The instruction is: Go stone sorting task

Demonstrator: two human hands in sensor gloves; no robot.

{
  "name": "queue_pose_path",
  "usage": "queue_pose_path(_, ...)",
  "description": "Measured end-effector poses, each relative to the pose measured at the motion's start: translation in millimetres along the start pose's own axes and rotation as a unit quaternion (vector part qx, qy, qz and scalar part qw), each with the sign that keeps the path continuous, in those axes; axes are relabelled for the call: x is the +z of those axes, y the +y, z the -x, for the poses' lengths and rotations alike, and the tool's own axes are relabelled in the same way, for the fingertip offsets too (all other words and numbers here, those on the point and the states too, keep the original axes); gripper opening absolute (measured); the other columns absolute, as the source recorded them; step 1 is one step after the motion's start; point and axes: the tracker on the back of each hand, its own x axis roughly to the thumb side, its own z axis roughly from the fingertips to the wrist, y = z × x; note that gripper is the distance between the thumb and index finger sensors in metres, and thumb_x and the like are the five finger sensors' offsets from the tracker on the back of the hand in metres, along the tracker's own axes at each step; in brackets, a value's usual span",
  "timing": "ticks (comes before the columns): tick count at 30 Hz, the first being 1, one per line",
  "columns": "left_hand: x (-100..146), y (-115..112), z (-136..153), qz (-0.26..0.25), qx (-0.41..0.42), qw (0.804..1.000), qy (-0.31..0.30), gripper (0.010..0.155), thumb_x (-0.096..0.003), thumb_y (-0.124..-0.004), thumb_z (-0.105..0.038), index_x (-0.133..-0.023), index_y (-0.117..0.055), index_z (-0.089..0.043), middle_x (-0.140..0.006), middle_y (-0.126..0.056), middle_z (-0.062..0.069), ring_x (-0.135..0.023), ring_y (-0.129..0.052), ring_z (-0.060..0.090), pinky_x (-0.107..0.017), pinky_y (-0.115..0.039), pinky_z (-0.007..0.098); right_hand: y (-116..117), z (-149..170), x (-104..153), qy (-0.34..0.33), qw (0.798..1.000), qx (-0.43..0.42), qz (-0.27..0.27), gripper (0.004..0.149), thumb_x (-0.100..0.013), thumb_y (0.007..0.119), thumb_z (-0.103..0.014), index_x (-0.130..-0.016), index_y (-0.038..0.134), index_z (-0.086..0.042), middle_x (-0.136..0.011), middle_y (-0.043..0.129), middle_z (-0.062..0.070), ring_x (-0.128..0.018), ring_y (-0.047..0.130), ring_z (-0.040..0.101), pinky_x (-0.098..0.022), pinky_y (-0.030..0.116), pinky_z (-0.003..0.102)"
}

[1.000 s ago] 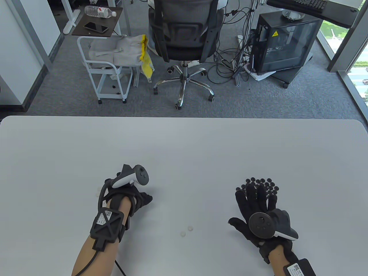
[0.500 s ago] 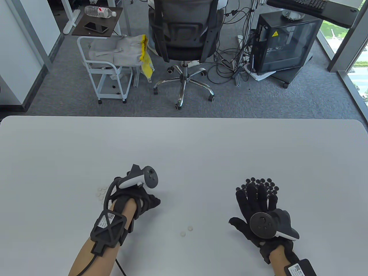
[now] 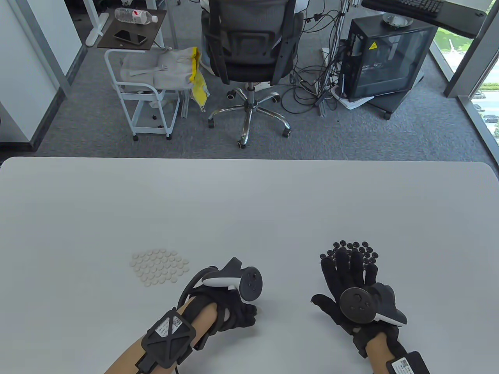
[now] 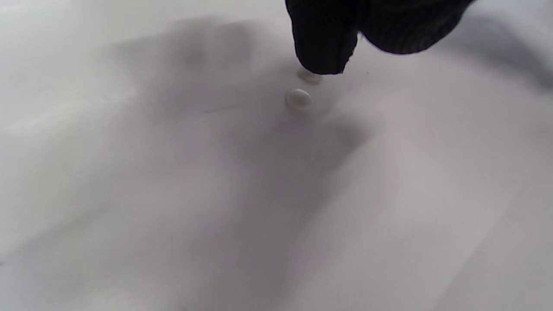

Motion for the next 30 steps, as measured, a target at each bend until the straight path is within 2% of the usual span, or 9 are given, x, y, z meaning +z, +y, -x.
queue_pose_path(4,-7,-19,2,0.019,-0.024,0.999,0.02,0.065,-0.0501,-0.058,-0.052,-0.112,-0.054,-0.036,-0.11,0.004,0.021,-0.092,0.007,0.054,-0.05,-0.006,0.081,0,0,0,0.0,1.0,0.001,-0.002,0.086,-0.062,0.047,-0.053,-0.118,0.016,0.005,-0.11,0.001,0.048,-0.09,-0.007,0.069,-0.054,0.008,0.09)
queue_pose_path(5,-5,-22,6,0.019,-0.022,0.999,0.022,0.065,-0.0499,-0.057,-0.053,-0.112,-0.05,-0.037,-0.109,0.005,0.021,-0.092,0.008,0.054,-0.05,-0.006,0.081,0,0,0,0.0,1.0,0.001,-0.002,0.086,-0.062,0.047,-0.053,-0.118,0.016,0.005,-0.11,0.001,0.047,-0.09,-0.006,0.069,-0.054,0.008,0.09)
queue_pose_path(8,11,-30,27,0.004,-0.009,0.998,0.057,0.065,-0.0501,-0.058,-0.052,-0.112,-0.052,-0.036,-0.109,0.006,0.02,-0.091,0.009,0.054,-0.05,-0.005,0.081,-2,0,1,0.0,1.0,0.0,0.003,0.086,-0.062,0.047,-0.053,-0.118,0.016,0.005,-0.11,0.001,0.047,-0.09,-0.006,0.069,-0.054,0.008,0.09)
queue_pose_path(14,50,-55,111,-0.007,0.094,0.986,0.139,0.063,-0.0504,-0.058,-0.051,-0.112,-0.052,-0.037,-0.109,0.008,0.02,-0.091,0.011,0.054,-0.05,-0.004,0.081,-2,-1,0,0.0,1.0,0.003,-0.001,0.086,-0.062,0.047,-0.053,-0.118,0.016,0.005,-0.11,0.001,0.047,-0.09,-0.007,0.069,-0.054,0.008,0.09)
queue_pose_path(19,60,-63,154,-0.022,0.174,0.971,0.164,0.066,-0.049,-0.054,-0.052,-0.113,-0.046,-0.038,-0.106,0.014,0.02,-0.089,0.016,0.054,-0.049,-0.001,0.081,0,-2,0,0.0,1.0,0.002,-0.006,0.086,-0.062,0.047,-0.053,-0.118,0.016,0.005,-0.11,0.001,0.047,-0.09,-0.006,0.069,-0.054,0.008,0.09)
queue_pose_path(30,53,-55,179,-0.031,0.226,0.958,0.177,0.067,-0.0491,-0.052,-0.052,-0.114,-0.043,-0.038,-0.105,0.018,0.019,-0.088,0.019,0.053,-0.049,0.001,0.081,0,-3,-1,0.004,1.0,0.003,-0.013,0.086,-0.062,0.047,-0.053,-0.118,0.016,0.005,-0.11,0.001,0.047,-0.09,-0.006,0.069,-0.054,0.008,0.09)
